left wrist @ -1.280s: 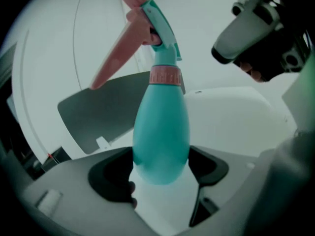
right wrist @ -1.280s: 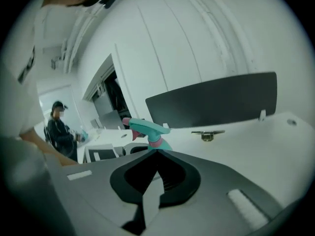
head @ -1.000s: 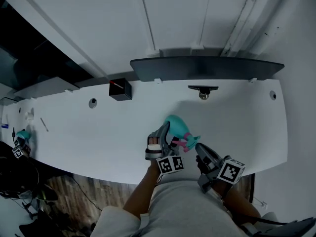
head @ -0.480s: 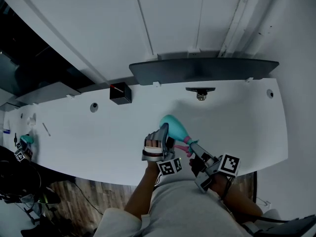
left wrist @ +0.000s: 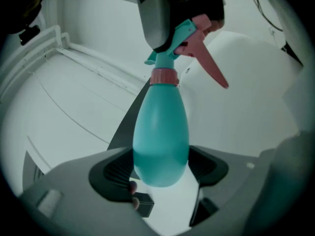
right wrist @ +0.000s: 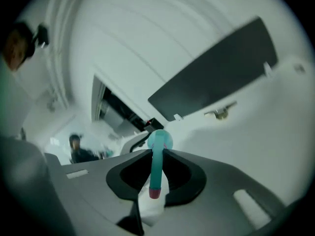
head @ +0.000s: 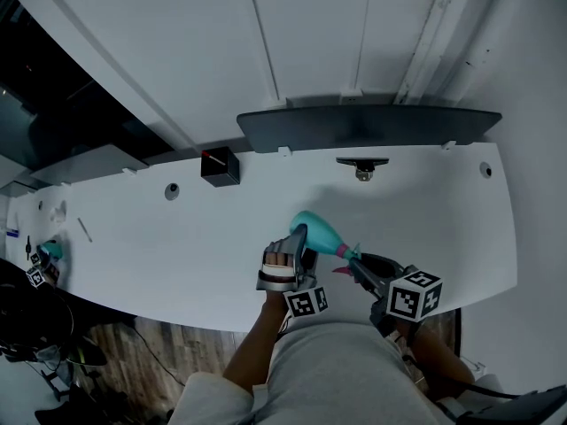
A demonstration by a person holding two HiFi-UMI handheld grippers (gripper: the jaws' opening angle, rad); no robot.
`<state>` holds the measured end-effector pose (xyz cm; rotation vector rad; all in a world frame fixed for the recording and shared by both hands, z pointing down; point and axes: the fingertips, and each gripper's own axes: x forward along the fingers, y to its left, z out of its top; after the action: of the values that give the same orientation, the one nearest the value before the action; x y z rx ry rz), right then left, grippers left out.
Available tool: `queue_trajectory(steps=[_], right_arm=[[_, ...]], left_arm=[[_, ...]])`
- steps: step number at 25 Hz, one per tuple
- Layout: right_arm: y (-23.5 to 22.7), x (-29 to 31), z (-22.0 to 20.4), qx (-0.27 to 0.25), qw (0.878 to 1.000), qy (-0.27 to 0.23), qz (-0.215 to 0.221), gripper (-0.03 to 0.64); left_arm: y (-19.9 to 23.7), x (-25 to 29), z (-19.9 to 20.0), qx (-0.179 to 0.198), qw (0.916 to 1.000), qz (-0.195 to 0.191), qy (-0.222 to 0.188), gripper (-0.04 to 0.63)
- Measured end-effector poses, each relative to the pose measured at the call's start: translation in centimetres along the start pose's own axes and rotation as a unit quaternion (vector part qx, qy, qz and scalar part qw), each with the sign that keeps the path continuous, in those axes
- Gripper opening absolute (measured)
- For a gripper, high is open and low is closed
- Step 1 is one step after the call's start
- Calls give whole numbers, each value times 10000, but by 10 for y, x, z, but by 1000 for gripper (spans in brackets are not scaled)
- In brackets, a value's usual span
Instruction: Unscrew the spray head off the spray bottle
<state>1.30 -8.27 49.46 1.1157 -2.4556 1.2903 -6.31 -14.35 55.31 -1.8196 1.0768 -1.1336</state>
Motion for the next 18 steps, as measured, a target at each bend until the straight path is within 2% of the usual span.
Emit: queue_trajectory(steps=[1,2,3,4,5,6,7,8,9,10,11,13,15,16,17,18], right_arm=[[1,-1,0,-1054,9940,242,-176,71],[3,-1,-1,-2167,9743,497,-361,71],[5,-1,-2,-3274,9404,740,-544,71],[7,0,-5,-4299,8950,953,-712,69],[9,1,-7,-5183,8434,1128,-857,69],[11,1,-10,-5901,7915,1257,-971,69],[13,2,-12,-6449,7451,1342,-1049,69],[15,2,-14,-6827,7090,1389,-1096,69],[17,2,-15,-7055,6855,1407,-1121,69],[18,2,-14,-7170,6732,1406,-1139,69],[19,3,-13,-7217,6680,1394,-1159,69],[20,4,-9,-7231,6663,1330,-1246,71],[24,4,-1,-7177,6738,1082,-1385,82],[27,3,4,-7063,6879,848,-1438,94],[32,1,10,-6832,7137,566,-1438,154],[36,-2,16,-6455,7509,271,-1368,221]], left_arm=[[-2,-1,1,-45,10000,-49,-11,344],[-4,-2,1,-88,9999,-95,-16,344],[-6,-2,1,-130,9998,-133,-13,344],[-8,-2,1,-174,9997,-162,-1,344],[-10,-2,1,-223,9996,-187,21,344],[-12,-3,0,-280,9994,-208,45,344],[-13,-3,-1,-348,9991,-227,63,344],[-14,-3,-1,-428,9988,-244,72,344],[-14,-4,-1,-513,9983,-256,75,344],[-13,-4,-1,-594,9979,-260,77,344],[-12,-4,-1,-658,9975,-255,86,343],[-9,-2,-2,-763,9967,-230,122,344],[-7,-1,-4,-950,9951,-232,165,344],[-7,0,-5,-1087,9936,-239,198,344],[-6,0,-6,-1231,9918,-243,237,344],[-4,1,-7,-1356,9901,-232,272,344]])
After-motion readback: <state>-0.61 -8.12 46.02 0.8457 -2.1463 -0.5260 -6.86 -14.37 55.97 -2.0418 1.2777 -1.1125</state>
